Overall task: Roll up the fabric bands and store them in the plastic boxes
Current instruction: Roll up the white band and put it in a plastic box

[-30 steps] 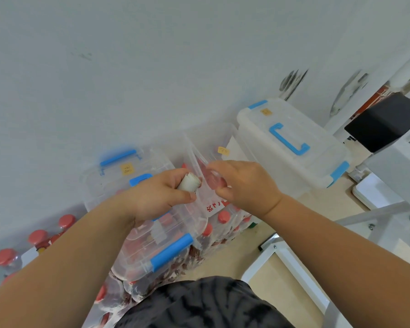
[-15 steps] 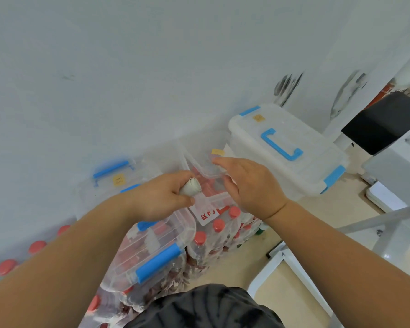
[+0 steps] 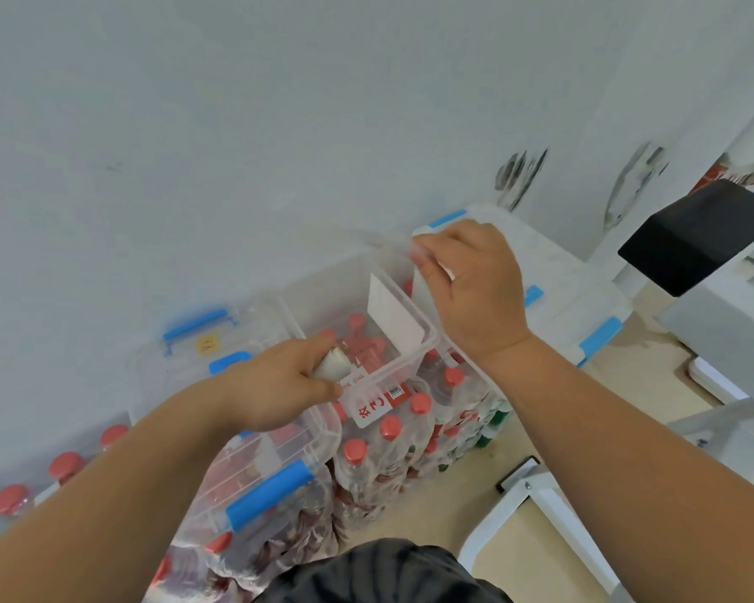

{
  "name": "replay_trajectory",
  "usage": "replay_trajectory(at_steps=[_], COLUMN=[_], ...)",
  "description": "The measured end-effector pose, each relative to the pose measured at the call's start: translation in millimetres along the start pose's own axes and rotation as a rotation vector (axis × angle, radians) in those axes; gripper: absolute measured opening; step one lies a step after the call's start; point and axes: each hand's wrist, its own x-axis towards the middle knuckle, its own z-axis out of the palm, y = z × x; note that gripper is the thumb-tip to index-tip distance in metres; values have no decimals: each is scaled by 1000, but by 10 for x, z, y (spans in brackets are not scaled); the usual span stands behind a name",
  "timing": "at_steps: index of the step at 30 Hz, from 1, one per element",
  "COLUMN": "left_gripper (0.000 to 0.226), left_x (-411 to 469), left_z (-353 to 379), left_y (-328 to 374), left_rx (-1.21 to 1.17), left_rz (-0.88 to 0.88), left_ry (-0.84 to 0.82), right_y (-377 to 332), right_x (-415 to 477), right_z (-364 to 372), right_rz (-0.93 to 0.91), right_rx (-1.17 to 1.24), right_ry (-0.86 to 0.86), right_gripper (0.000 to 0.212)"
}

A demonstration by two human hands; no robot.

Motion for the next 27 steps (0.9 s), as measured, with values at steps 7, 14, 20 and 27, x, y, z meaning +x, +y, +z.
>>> replay_trajectory(at_steps=[7,14,20,27], left_gripper=[15,21,42,35], left_x=[69,226,369,412], left_z=[50,177,264,313], left_y=[222,551,700,734], left_rx=[-122,-237,-517,-705], left_rz=[56,52,10,-71], left_ry=[208,275,255,343], right_y=[325,601,846,880], right_x=[-82,-310,-375,-368], right_z=[-402,-622,-648,-648], right_rz=[670,955,828,753], right_rx=[265,69,-321,-428], right_ry=[221,128,-181,-307], right_gripper=[18,80,42,42])
